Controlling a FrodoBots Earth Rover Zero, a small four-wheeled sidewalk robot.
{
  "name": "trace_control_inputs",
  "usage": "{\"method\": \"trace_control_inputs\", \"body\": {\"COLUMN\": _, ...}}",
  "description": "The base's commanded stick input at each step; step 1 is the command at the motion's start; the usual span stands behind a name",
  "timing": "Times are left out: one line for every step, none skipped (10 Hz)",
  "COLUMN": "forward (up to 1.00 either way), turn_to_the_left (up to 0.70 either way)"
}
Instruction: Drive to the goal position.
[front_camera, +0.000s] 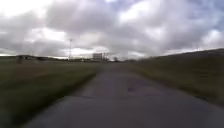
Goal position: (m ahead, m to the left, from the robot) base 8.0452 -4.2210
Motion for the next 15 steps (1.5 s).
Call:
{"method": "trace_control_inputs", "body": {"forward": 1.0, "turn_to_the_left": 0.0}}
{"method": "trace_control_inputs", "body": {"forward": 1.0, "turn_to_the_left": 0.0}}
{"method": "trace_control_inputs", "body": {"forward": 1.0, "turn_to_the_left": 0.0}}
{"method": "trace_control_inputs", "body": {"forward": 1.0, "turn_to_the_left": 0.0}}
{"method": "trace_control_inputs", "body": {"forward": 1.0, "turn_to_the_left": 0.0}}
{"method": "trace_control_inputs", "body": {"forward": 1.0, "turn_to_the_left": 0.0}}
{"method": "trace_control_inputs", "body": {"forward": 1.0, "turn_to_the_left": 0.0}}
{"method": "trace_control_inputs", "body": {"forward": 1.0, "turn_to_the_left": 0.0}}
{"method": "trace_control_inputs", "body": {"forward": 1.0, "turn_to_the_left": 0.0}}
{"method": "trace_control_inputs", "body": {"forward": 1.0, "turn_to_the_left": 0.0}}
{"method": "trace_control_inputs", "body": {"forward": 1.0, "turn_to_the_left": 0.0}}
{"method": "trace_control_inputs", "body": {"forward": 1.0, "turn_to_the_left": -0.38}}
{"method": "trace_control_inputs", "body": {"forward": 1.0, "turn_to_the_left": -0.4}}
{"method": "trace_control_inputs", "body": {"forward": 1.0, "turn_to_the_left": -0.34}}
{"method": "trace_control_inputs", "body": {"forward": 1.0, "turn_to_the_left": 0.0}}
